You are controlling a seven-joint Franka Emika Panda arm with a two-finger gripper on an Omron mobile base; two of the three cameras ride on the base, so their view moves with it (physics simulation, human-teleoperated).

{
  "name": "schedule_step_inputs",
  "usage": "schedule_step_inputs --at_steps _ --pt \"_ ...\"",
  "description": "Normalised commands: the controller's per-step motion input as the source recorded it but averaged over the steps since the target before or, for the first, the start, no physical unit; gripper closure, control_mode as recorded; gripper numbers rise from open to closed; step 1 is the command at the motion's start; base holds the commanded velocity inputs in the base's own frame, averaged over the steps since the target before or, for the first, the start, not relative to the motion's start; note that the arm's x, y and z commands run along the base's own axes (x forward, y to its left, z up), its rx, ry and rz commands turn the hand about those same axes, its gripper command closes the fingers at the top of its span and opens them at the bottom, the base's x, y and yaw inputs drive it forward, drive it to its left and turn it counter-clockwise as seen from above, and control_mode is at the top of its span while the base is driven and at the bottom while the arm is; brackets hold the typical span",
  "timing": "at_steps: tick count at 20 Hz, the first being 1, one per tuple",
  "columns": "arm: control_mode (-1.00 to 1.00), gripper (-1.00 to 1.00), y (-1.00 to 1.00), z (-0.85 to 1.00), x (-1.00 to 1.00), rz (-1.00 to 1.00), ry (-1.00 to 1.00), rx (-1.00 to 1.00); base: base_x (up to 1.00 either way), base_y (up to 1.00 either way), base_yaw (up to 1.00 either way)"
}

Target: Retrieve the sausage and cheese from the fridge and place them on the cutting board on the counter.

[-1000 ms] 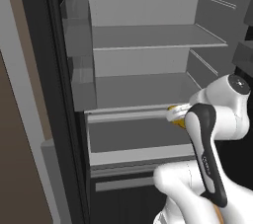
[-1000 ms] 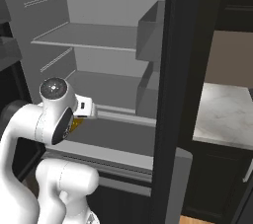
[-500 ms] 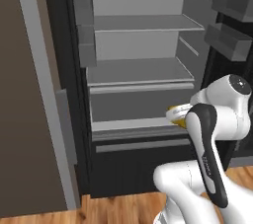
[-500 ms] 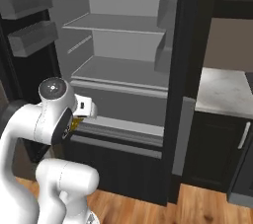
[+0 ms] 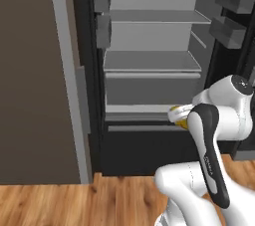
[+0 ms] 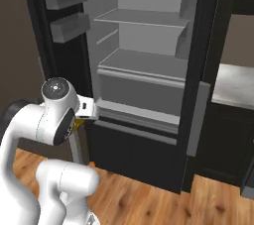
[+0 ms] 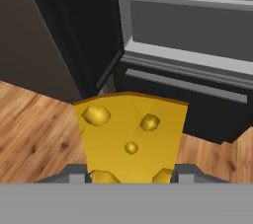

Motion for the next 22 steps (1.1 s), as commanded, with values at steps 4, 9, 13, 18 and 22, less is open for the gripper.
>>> schedule_step_inputs --at_steps 4,9,13,18,22 --pt "1.00 1.00 0.00 0.00 0.00 0.00 0.00 0.00 -1.00 -0.08 0.37" --pt "1.00 1.00 0.00 0.00 0.00 0.00 0.00 0.00 -1.00 -0.01 0.37" --pt "1.00 1.00 0.00 0.00 0.00 0.00 0.00 0.00 -1.00 -0.06 0.56" --pt "1.00 1.00 0.00 0.00 0.00 0.00 0.00 0.00 -0.70 -0.30 0.51" --pt "1.00 1.00 0.00 0.00 0.00 0.00 0.00 0.00 -0.03 -0.76 0.27"
